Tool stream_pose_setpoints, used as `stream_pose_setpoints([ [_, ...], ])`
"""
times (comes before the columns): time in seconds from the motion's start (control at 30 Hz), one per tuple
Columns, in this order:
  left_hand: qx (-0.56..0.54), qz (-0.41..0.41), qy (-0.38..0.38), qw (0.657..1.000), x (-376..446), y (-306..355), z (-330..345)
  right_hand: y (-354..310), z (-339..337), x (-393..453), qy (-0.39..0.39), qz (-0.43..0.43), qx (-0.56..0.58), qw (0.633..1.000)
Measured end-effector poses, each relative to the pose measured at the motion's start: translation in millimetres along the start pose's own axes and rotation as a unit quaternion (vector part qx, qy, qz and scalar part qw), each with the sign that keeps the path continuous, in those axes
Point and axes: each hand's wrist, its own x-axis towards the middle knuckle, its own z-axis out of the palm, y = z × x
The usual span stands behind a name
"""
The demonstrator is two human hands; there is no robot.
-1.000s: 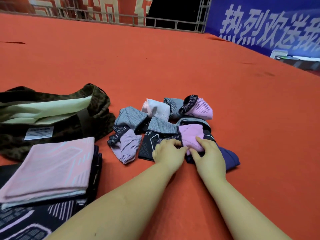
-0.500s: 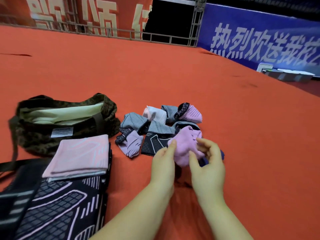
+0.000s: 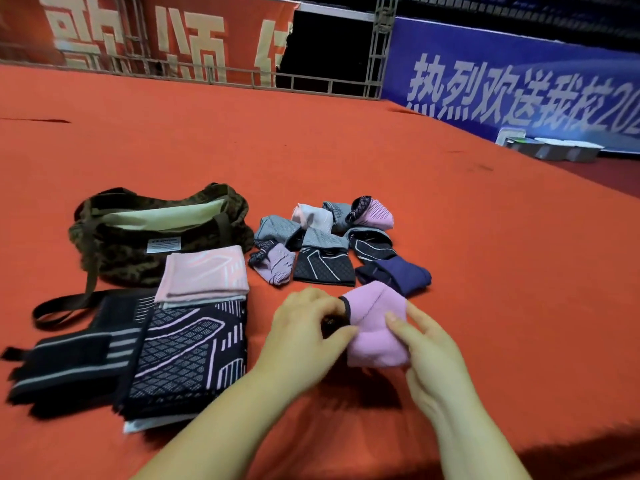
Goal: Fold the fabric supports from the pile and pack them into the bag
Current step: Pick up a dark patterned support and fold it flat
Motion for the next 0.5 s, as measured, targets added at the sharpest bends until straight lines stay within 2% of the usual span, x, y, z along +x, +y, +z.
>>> stream_pose_setpoints([
  [0.07, 0.059, 0.035, 0.014, 0.998, -4.4, -6.1, -15.4, -7.1, -6.0, -5.0, -0.009, -0.011, 0.013, 1.0],
  [0.17, 0.071, -0.014, -0.118, 0.99, -4.7, -3.2, -38.8, -19.6, -8.2, -12.8, -0.076, -0.022, 0.046, 0.996],
  [0.27, -0.015, -0.062, -0.194, 0.979, -3.7, -6.4, -51.6, -26.3, -8.0, -17.2, -0.123, -0.03, 0.033, 0.991],
  [0.33, -0.023, -0.041, -0.189, 0.981, -7.0, -7.1, -56.8, -26.6, -6.0, -19.7, -0.134, -0.032, 0.008, 0.991],
  [0.4, 0.009, -0.017, -0.18, 0.983, -9.8, -4.1, -60.7, -29.8, -2.3, -26.0, -0.099, -0.072, -0.083, 0.989],
  [0.5, 0.125, 0.047, -0.14, 0.981, -12.8, 2.2, -64.0, -37.2, 6.2, -37.5, -0.063, -0.211, -0.225, 0.949],
])
